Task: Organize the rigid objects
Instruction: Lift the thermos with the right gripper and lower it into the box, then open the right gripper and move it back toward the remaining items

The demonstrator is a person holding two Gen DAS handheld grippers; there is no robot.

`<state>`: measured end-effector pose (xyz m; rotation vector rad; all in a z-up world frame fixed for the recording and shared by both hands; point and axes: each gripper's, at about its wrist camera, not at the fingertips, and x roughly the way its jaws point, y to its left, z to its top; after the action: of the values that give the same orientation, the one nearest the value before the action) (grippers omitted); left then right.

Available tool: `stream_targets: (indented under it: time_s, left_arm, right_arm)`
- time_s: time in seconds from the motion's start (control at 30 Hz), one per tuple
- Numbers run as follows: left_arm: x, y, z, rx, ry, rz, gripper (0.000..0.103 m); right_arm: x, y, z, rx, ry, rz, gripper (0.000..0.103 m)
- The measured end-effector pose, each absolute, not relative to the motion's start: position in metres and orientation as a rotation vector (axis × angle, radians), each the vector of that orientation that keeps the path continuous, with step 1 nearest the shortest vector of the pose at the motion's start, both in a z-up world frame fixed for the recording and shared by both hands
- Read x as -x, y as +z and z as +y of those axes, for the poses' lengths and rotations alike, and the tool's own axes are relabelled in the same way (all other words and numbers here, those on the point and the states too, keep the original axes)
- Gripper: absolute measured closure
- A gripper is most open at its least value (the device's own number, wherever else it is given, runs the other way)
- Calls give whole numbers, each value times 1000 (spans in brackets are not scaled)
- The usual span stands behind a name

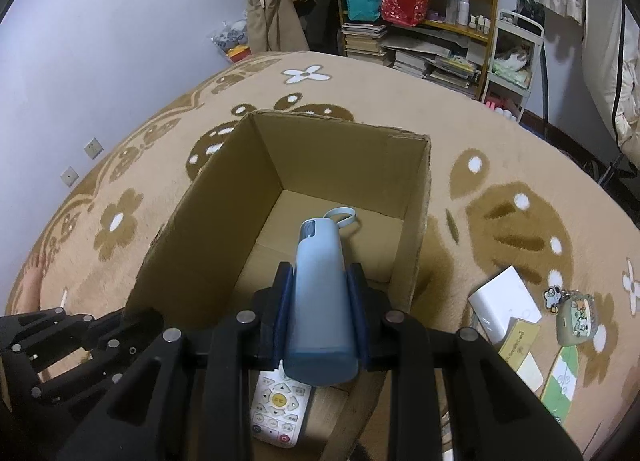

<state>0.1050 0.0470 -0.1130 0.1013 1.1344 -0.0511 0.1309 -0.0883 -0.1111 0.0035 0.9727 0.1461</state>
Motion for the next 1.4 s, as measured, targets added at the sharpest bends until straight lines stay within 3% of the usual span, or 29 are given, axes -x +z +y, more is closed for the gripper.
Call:
stream_targets:
  time_s: [0.5, 0.57, 0.63, 1.0, 1.4]
  left_arm:
    - [-106, -115, 51, -83, -53, 1146, 96]
    - [-106, -115, 52, -76, -52, 1148, 96]
    - [-106, -115, 52, -75, -52, 1147, 96]
    - [-107, -116, 53, -69, -49, 1147, 95]
    - [-107, -115, 54, -66, -48, 1148, 95]
  right_arm:
    - [-130, -102, -99, -84, 193, 975, 72]
    - [-128, -96, -100, -75, 198, 963, 63]
    - [-125, -89, -102, -63, 190, 941, 45]
    - [-110, -58, -132, -115, 141, 879, 3]
    - [-100, -62, -172, -133, 6, 896, 0]
